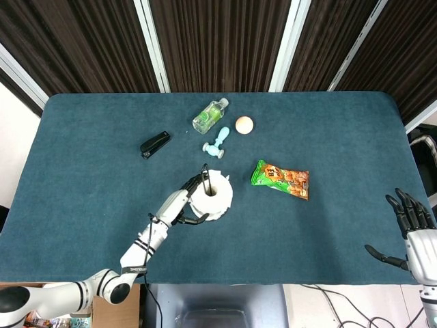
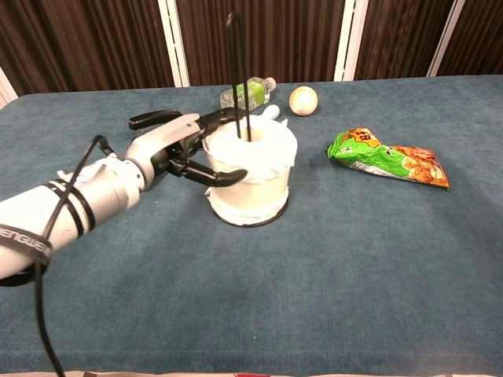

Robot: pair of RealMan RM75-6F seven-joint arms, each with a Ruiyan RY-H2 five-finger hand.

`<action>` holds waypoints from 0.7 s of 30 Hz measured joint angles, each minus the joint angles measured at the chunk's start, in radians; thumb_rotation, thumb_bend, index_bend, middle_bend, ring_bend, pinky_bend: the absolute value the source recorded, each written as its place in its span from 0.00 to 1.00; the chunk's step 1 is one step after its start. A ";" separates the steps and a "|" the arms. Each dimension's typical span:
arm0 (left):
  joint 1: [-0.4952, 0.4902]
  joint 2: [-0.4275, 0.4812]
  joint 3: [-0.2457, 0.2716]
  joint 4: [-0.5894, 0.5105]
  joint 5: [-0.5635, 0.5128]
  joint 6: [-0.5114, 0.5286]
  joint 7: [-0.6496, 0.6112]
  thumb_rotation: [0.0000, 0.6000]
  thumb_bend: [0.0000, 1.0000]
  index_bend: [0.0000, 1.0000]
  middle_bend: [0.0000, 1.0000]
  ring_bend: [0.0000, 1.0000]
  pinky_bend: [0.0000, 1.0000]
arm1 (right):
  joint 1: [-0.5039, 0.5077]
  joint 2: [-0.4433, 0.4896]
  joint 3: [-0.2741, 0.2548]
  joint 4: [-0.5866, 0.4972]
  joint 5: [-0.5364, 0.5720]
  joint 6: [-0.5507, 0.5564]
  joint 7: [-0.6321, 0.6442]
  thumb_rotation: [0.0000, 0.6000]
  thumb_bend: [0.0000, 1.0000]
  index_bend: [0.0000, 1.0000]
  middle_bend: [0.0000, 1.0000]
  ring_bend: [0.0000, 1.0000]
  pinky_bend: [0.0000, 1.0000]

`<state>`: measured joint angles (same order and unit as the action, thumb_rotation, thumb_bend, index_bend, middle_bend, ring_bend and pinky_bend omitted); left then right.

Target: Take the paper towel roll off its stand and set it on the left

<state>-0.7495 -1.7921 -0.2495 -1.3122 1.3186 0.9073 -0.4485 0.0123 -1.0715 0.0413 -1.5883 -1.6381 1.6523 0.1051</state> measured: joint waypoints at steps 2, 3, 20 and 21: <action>0.000 -0.020 -0.003 0.016 0.001 0.015 -0.012 1.00 0.33 0.18 0.25 0.12 0.06 | -0.001 0.002 0.001 -0.002 0.001 0.000 0.003 1.00 0.12 0.00 0.00 0.00 0.22; 0.001 -0.033 -0.005 0.027 0.002 0.028 -0.019 1.00 0.33 0.25 0.30 0.16 0.06 | -0.001 0.003 0.001 -0.002 0.001 0.001 0.006 1.00 0.12 0.00 0.00 0.00 0.22; 0.030 -0.089 -0.004 0.129 0.077 0.191 -0.073 1.00 0.32 0.64 0.56 0.41 0.33 | -0.004 0.003 0.005 -0.003 0.002 0.003 0.012 1.00 0.12 0.00 0.00 0.00 0.22; 0.032 -0.074 -0.007 0.113 0.083 0.202 -0.068 1.00 0.32 0.64 0.56 0.41 0.33 | -0.004 0.003 0.005 -0.003 0.002 0.002 0.011 1.00 0.12 0.00 0.00 0.00 0.22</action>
<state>-0.7171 -1.8660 -0.2560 -1.1989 1.4020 1.1095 -0.5165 0.0087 -1.0685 0.0459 -1.5914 -1.6363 1.6543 0.1161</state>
